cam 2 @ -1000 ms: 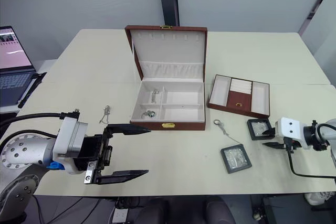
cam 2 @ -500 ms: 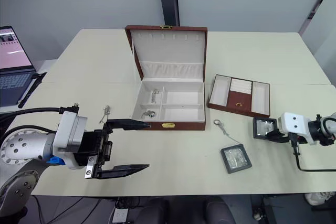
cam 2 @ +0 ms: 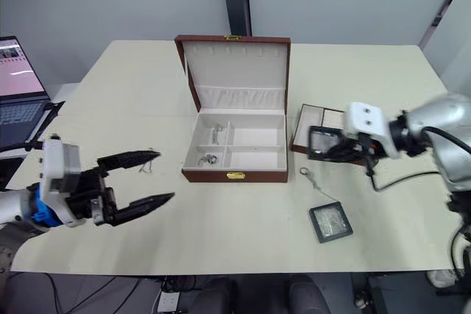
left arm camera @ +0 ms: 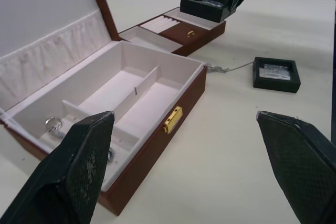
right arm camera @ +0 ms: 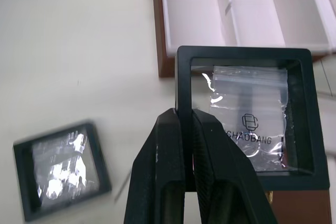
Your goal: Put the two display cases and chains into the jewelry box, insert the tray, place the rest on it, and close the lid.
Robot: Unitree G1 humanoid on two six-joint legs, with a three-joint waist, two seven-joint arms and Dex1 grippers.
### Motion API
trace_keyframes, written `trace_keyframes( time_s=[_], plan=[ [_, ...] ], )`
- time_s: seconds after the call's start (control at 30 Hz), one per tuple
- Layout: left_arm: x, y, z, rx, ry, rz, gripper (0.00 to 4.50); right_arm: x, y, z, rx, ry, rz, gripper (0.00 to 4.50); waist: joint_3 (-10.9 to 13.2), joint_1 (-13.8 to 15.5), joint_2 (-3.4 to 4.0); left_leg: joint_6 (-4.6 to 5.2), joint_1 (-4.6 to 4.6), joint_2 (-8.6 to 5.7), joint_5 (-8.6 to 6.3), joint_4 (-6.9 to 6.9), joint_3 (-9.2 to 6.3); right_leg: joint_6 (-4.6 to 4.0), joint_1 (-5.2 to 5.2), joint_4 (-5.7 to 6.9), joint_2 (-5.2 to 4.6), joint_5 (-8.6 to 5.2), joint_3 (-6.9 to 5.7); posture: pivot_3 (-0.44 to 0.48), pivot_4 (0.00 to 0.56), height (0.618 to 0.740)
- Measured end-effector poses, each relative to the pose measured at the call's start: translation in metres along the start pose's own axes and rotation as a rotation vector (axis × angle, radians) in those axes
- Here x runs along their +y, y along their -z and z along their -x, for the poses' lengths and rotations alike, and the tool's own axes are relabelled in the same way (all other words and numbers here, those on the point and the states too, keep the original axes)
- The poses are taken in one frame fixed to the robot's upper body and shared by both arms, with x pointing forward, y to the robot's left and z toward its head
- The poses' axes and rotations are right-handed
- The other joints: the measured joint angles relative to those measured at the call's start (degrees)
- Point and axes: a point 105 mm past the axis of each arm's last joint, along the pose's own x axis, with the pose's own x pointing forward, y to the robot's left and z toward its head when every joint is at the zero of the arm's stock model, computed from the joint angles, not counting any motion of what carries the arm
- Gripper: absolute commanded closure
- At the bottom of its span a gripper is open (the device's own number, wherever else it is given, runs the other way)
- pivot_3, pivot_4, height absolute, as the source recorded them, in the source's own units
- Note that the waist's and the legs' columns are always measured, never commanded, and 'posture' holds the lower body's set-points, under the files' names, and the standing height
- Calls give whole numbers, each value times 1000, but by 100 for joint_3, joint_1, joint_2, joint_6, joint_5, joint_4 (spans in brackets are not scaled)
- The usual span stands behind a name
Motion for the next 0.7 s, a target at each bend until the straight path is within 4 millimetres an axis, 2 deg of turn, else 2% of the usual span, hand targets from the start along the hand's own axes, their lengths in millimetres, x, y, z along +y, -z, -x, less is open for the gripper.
trace_keyframes(
  time_s=[0.27, 0.5, 0.7],
  plan=[
    [11, -3, 4, 30, -28, -9, 0, -26, -51, -56, -71, -55, 18, 4491, 2, -8, -3, 0, -10, -1, 0, -1, -3, 0, -13, 2, -6, 0, -7, 0, 150, 740],
    [18, -9, 2, 32, -51, -41, 0, -41, -56, -102, -63, -68, 8, 4491, 2, -14, -4, 0, -11, -3, 0, -2, 1, -1, -17, 5, -7, 1, -7, 0, 150, 740],
    [17, -7, 1, 42, -52, -41, 0, -56, -54, -122, -29, -37, 27, 4491, 3, -33, -3, -1, -11, -1, 0, -3, 3, -1, -21, 8, -6, 1, -7, 0, 150, 740]
  ],
)
